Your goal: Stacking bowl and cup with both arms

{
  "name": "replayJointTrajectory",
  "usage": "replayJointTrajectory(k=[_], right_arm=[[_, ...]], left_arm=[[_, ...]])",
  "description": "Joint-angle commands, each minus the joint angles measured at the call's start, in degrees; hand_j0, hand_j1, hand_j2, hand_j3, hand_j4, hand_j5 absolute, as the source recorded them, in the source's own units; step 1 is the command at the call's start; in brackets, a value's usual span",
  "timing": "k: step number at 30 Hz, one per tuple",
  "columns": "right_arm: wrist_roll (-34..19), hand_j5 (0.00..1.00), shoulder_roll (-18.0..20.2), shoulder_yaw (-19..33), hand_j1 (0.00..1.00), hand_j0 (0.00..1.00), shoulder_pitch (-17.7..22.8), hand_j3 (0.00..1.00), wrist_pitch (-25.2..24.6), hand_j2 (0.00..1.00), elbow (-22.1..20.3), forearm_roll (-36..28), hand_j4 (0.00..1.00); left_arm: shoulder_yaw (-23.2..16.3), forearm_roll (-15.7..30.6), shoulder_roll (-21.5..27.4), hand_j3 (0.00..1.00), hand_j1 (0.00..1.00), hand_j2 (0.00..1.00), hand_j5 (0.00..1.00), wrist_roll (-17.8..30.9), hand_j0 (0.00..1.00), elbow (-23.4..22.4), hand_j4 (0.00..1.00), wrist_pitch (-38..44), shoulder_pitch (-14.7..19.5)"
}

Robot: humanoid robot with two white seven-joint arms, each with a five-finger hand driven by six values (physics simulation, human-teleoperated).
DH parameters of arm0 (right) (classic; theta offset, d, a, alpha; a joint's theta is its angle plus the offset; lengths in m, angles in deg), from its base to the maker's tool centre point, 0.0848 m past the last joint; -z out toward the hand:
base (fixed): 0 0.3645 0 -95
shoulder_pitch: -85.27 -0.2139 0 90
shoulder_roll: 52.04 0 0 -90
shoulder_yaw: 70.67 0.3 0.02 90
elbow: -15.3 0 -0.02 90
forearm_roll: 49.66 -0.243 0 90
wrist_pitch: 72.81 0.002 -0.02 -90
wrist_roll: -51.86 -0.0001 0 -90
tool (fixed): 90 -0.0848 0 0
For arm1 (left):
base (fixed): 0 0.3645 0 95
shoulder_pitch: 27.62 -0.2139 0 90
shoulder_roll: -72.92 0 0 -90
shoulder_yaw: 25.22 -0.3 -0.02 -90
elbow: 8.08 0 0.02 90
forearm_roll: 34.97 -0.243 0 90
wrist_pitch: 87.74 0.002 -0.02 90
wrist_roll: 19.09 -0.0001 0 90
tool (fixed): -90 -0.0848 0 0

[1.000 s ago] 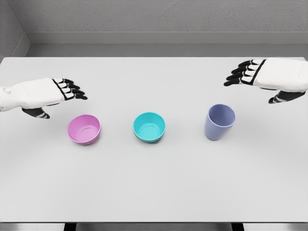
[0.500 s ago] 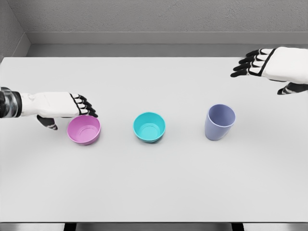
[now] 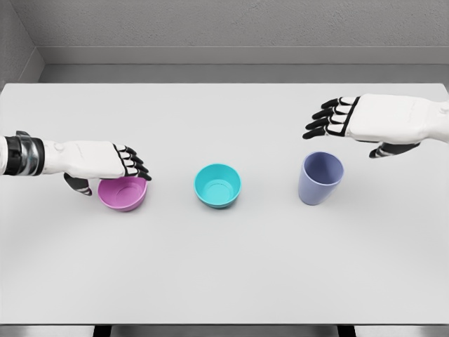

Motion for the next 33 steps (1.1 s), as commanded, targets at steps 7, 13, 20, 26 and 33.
replayJointTrajectory(k=[7, 13, 20, 26, 33], right_arm=[[0.03, 1.00, -0.24, -0.04, 1.00, 1.00, 1.32, 1.00, -0.16, 1.00, 0.05, -0.29, 1.00], [0.03, 1.00, -0.42, -1.80, 1.00, 1.00, 1.06, 1.00, -0.16, 1.00, -0.92, -0.20, 1.00], [0.03, 1.00, -1.12, -3.11, 1.00, 1.00, 1.14, 1.00, -0.16, 1.00, -0.83, -0.20, 1.00], [0.03, 1.00, -3.23, -3.73, 1.00, 1.00, 1.14, 1.00, -0.16, 1.00, 0.14, 0.24, 1.00], [0.03, 1.00, -3.67, -4.96, 1.00, 1.00, 1.06, 1.00, -0.16, 1.00, 0.31, 1.47, 1.00]], left_arm=[[-1.09, 0.14, -0.41, 1.00, 1.00, 1.00, 1.00, -0.01, 1.00, 0.01, 1.00, 0.13, 0.00], [-1.97, 0.14, -0.67, 1.00, 1.00, 1.00, 1.00, -0.01, 1.00, 0.80, 1.00, 0.13, 0.18], [-2.06, 0.05, -0.67, 1.00, 1.00, 1.00, 1.00, -0.01, 1.00, 0.71, 1.00, 0.13, 0.18], [-2.32, -0.04, -0.67, 1.00, 1.00, 1.00, 1.00, -0.01, 1.00, 0.62, 1.00, 0.13, 0.18], [-2.32, -0.04, -1.11, 1.00, 1.00, 1.00, 1.00, -0.01, 1.00, 0.53, 1.00, 0.13, 0.09]])
